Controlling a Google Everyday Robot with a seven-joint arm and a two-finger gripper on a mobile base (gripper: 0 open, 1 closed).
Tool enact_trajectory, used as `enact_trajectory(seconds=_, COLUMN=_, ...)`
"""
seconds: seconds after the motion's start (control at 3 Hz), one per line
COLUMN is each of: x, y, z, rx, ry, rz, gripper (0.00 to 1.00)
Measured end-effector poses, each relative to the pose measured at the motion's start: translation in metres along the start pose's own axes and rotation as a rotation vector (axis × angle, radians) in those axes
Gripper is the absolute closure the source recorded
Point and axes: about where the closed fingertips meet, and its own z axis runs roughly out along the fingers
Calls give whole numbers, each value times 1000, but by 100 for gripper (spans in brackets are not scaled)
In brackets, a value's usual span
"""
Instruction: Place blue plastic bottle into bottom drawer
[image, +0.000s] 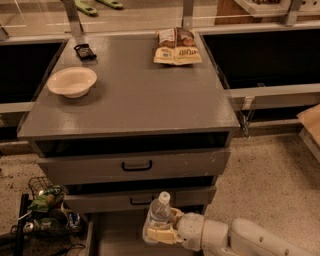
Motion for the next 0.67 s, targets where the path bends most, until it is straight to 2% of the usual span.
enact_trajectory(seconds=0.33, x=6, y=-2, z=4, rx=41, ry=-22, rz=-14, gripper=100)
enact_trajectory(seconds=0.67, x=19, y=-12, z=15, rx=131, ry=-89, rz=-35, gripper=100)
